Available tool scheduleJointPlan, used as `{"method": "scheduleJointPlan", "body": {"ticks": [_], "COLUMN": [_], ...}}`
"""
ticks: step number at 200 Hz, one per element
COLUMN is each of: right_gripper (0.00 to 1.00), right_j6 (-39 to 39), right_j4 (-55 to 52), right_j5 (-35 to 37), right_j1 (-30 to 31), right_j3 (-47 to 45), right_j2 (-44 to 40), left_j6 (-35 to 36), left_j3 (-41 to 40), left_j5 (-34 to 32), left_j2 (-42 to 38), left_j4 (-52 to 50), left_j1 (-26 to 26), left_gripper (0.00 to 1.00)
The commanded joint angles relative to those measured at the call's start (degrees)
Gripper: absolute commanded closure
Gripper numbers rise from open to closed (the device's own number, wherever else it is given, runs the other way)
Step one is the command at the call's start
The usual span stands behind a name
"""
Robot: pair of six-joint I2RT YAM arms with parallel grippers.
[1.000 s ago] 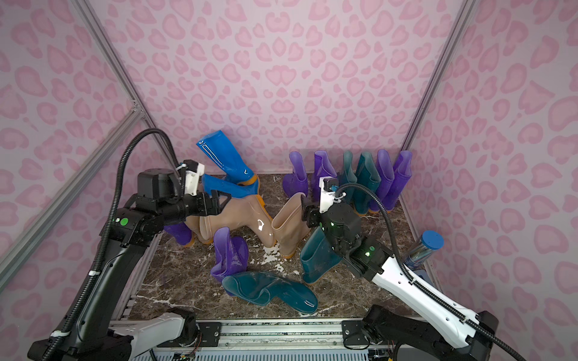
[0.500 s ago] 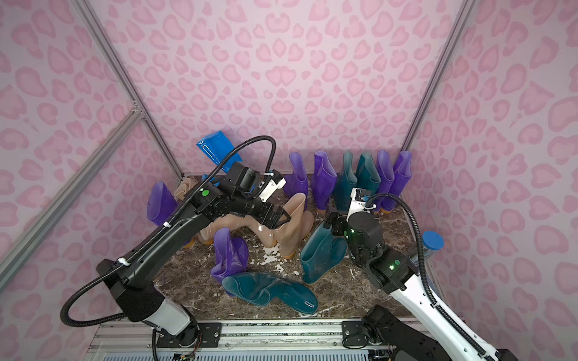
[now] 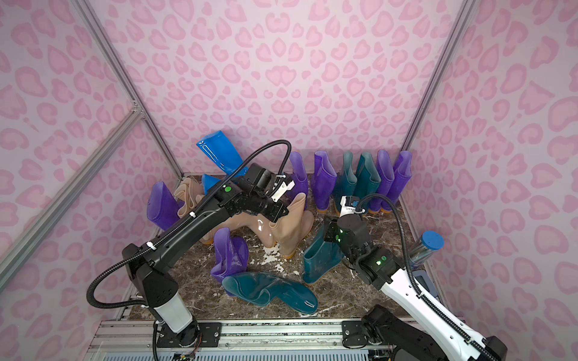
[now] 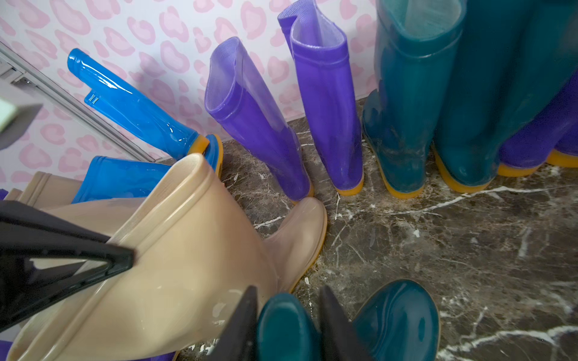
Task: Match and arrange rain boots in pairs
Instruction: Adjust the rain boot at the center of the board.
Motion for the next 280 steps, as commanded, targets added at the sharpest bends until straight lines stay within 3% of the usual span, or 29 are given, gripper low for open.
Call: {"method": "scheduleJointPlan", "body": {"ticks": [1, 34, 55, 86, 125, 154, 166, 180, 189, 217, 240, 251, 261, 280], "right_gripper": [1.00, 1.00, 1.00, 1.00, 1.00, 1.00, 0.82, 0.73, 0.62, 0.48, 0.46, 0.45, 0.45, 0.42], "right_j6": [-3.8, -8.4, -9.6, -11.0, -11.4, -11.6, -11.8, -12.3, -12.5, -12.9, -13.6, -14.4, -15.0, -15.9], "right_j4": [1.6, 5.8, 8.2, 9.9, 10.2, 10.1, 9.4, 8.6, 8.2, 7.5, 6.8, 6.2, 5.5, 5.5], "right_j5": [2.5, -10.1, -18.2, -21.9, -23.7, -24.3, -24.0, -23.9, -23.5, -22.3, -20.1, -17.2, -12.9, -5.1], "right_j1": [-4.1, -17.3, -22.6, -24.2, -25.9, -26.8, -26.7, -26.7, -26.8, -26.5, -22.7, -18.4, -13.9, -4.9], "right_j3": [-0.9, -1.0, -1.1, -1.7, -2.4, -2.2, -1.4, -0.4, 0.2, 2.1, 5.3, 7.3, 9.3, 11.9], "right_j2": [-1.9, -3.0, -1.1, 1.0, 1.3, 0.7, 0.8, 0.9, 0.7, -0.2, 0.0, 0.7, 1.5, 2.5], "left_j6": [-3.5, -8.5, -11.8, -15.9, -16.3, -19.0, -20.6, -22.1, -23.5, -25.3, -25.8, -24.9, -23.4, -20.4], "left_j3": [-1.9, -3.5, -4.6, -5.4, -4.6, -4.1, -4.1, -5.8, -7.2, -10.1, -11.2, -11.1, -10.8, -10.1], "left_j5": [-1.1, -4.0, -4.7, -7.5, -12.7, -8.0, -5.3, -3.5, -3.1, -2.4, -1.6, -3.2, -5.0, -8.3], "left_j2": [-3.7, -7.8, -8.7, -9.2, -7.0, -3.6, -2.5, -2.5, -2.9, -4.4, -5.8, -6.9, -8.2, -11.7], "left_j4": [4.3, 6.2, 8.5, 10.0, 11.2, 13.1, 13.7, 15.2, 16.0, 17.6, 17.8, 17.0, 16.1, 13.8], "left_j1": [0.2, 1.3, 2.5, 4.0, 4.9, 5.7, 5.6, 5.2, 4.7, 2.3, 1.7, 1.8, 1.7, 2.1], "left_gripper": [0.98, 0.98, 0.98, 0.98, 0.98, 0.98, 0.98, 0.99, 0.98, 0.98, 0.88, 0.70, 0.66, 0.44]}}
